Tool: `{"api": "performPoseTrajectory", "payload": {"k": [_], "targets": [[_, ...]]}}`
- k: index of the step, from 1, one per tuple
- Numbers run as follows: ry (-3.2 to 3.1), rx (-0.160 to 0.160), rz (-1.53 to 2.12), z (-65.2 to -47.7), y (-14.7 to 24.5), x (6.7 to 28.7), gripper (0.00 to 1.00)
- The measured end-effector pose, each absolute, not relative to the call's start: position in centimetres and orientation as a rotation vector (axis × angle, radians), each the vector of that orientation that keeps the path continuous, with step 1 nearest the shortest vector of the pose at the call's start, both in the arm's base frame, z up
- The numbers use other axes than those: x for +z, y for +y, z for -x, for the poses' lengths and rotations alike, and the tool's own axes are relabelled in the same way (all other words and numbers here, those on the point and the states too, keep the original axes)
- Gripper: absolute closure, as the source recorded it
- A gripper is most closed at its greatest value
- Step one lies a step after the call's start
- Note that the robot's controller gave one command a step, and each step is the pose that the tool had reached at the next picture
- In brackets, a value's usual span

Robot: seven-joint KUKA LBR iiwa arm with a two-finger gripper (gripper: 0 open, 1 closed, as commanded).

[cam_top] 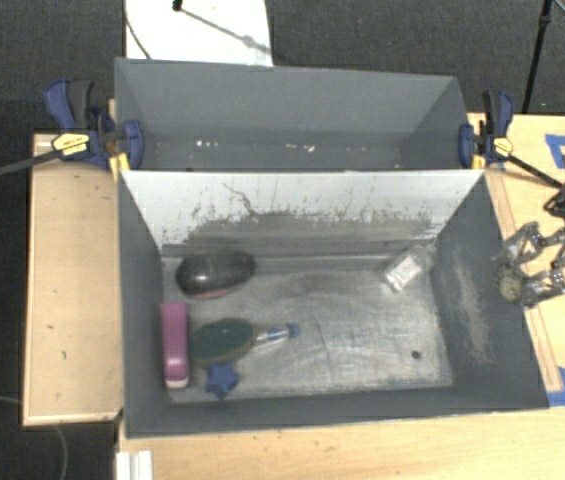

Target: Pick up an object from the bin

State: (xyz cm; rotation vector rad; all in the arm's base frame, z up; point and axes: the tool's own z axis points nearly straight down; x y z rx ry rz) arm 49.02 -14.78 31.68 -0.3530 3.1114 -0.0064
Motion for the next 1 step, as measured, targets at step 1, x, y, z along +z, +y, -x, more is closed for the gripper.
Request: {"api": "performPoseTrajectory", "payload": {"k": [1], "targets": [[3.114, 0.006, 0.427, -48.14, -8.58, 26.46, 1.0]]}}
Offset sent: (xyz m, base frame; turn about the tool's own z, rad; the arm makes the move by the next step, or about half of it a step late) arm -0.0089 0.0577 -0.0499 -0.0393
